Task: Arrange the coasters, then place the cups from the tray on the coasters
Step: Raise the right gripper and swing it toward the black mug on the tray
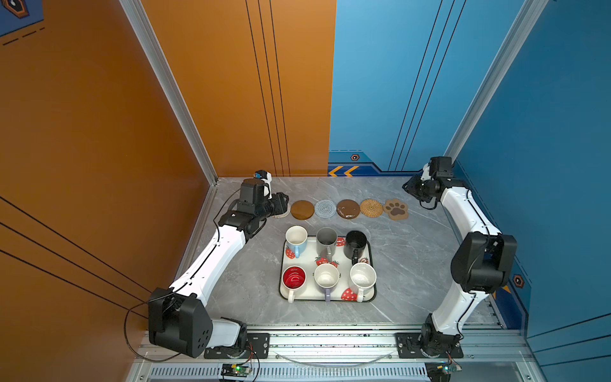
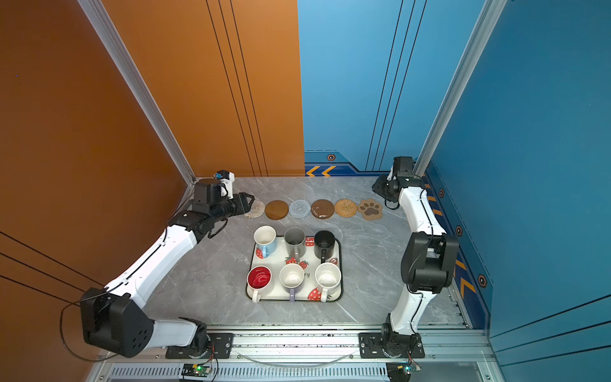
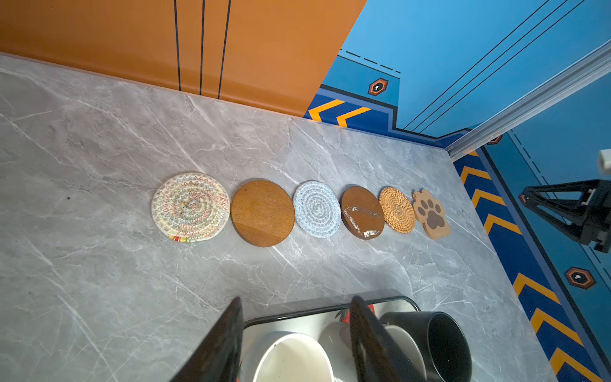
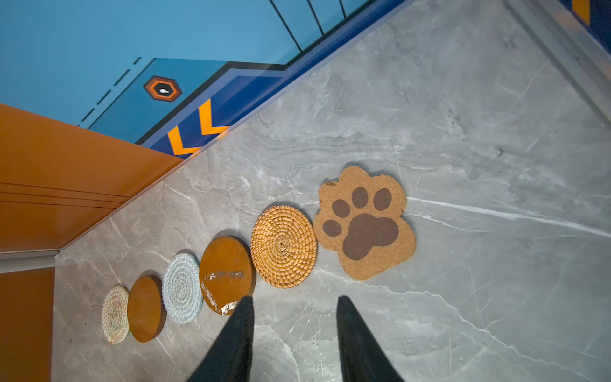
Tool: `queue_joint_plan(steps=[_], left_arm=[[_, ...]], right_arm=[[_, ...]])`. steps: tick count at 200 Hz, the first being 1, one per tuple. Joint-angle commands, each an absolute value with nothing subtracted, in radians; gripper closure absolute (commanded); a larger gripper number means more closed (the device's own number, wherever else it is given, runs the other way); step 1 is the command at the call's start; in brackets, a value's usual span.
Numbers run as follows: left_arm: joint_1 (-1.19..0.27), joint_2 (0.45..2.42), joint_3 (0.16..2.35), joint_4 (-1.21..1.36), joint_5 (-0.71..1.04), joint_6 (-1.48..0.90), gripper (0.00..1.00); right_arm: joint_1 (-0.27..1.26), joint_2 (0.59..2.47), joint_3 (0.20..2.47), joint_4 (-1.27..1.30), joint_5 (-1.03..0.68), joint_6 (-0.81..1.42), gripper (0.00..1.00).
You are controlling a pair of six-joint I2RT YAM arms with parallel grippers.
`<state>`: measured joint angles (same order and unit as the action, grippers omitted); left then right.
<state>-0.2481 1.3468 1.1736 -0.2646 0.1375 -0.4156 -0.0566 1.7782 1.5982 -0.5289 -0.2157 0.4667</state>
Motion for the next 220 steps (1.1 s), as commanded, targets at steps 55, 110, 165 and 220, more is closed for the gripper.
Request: queue_joint_plan(steps=[55, 110, 165, 220], left_arm=[[-0.280, 1.221, 1.064, -0.208, 0.132, -0.426, 0.47], [-0.299, 1.147, 0.976, -0.100, 0.119, -0.475, 0.47], [-0.313, 1.066, 0.863, 0.003, 0.099, -0.520, 0.47], [-0.316, 1.055, 0.819, 0.010, 0.093, -0.489, 0.45]], right_arm=[[0.475, 1.442, 1.239, -0.017, 0.936, 0.332, 0.99], [0.658, 1.280, 0.960, 0.459, 0.881, 0.214, 1.00], [0.656, 1.160, 1.088, -0.038, 0.581, 0.412, 1.00], [0.667, 1.079, 1.122, -0.369, 0.400, 0.466, 1.00]])
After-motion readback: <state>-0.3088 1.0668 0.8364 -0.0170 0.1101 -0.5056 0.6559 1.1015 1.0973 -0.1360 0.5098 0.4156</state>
